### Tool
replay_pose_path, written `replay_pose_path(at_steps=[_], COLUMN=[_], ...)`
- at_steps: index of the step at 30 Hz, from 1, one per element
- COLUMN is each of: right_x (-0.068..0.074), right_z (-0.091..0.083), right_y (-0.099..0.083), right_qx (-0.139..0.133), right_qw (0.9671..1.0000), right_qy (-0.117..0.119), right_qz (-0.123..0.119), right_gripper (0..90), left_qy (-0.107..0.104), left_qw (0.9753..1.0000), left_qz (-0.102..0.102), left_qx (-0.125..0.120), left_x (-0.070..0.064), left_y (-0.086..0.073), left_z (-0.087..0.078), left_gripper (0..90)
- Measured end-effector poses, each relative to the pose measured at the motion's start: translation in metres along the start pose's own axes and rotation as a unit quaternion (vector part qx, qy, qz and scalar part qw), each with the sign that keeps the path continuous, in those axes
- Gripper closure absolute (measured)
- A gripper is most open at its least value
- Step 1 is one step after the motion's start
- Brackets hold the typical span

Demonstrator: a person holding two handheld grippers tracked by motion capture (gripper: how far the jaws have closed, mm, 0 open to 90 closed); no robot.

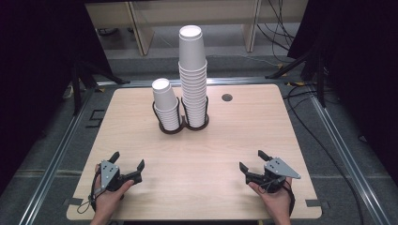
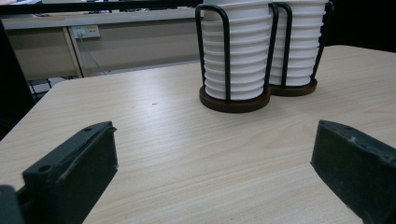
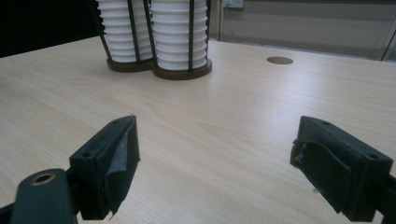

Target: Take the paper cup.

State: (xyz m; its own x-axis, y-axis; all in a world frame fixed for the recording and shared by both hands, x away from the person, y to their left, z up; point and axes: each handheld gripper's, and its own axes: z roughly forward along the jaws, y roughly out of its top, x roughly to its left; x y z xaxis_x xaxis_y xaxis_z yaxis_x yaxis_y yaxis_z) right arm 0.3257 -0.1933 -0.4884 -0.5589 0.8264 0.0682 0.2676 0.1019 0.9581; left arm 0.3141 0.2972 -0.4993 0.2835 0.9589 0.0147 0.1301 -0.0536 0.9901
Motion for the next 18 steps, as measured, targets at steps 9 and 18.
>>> replay_pose_path(at_steps=[9, 18], right_x=[0.000, 0.006], right_z=[0.000, -0.002], right_y=[0.000, 0.017], right_qx=[-0.001, -0.010], right_qw=[1.0000, 0.9998], right_qy=[-0.003, 0.016], right_qz=[-0.006, -0.005], right_gripper=[14.9, 14.8], left_qy=[-0.002, -0.029], left_qw=[1.0000, 0.9994], left_qz=[-0.003, -0.018], left_qx=[0.009, -0.001], left_x=[0.001, 0.000], left_y=[0.001, 0.003], left_z=[-0.003, -0.008], left_gripper=[0.0, 0.0])
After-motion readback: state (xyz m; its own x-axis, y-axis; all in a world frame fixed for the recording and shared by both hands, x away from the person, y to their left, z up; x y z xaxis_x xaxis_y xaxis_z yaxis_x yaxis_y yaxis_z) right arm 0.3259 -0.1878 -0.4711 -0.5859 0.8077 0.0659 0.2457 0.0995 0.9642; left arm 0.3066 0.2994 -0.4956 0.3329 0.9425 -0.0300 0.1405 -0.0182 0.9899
